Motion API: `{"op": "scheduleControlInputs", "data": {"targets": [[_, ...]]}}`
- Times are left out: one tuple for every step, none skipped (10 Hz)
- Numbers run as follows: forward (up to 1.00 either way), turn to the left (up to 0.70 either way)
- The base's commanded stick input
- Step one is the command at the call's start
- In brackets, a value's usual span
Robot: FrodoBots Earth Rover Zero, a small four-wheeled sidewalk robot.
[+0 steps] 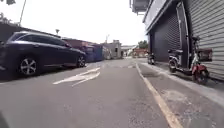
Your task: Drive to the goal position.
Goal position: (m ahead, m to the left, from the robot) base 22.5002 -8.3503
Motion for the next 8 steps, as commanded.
{"op": "scheduleControlInputs", "data": {"targets": [[0.45,0.0],[0.45,0.0],[0.45,0.0],[0.45,0.0],[0.45,0.0],[0.45,0.0],[0.45,0.0],[0.45,0.0]]}}
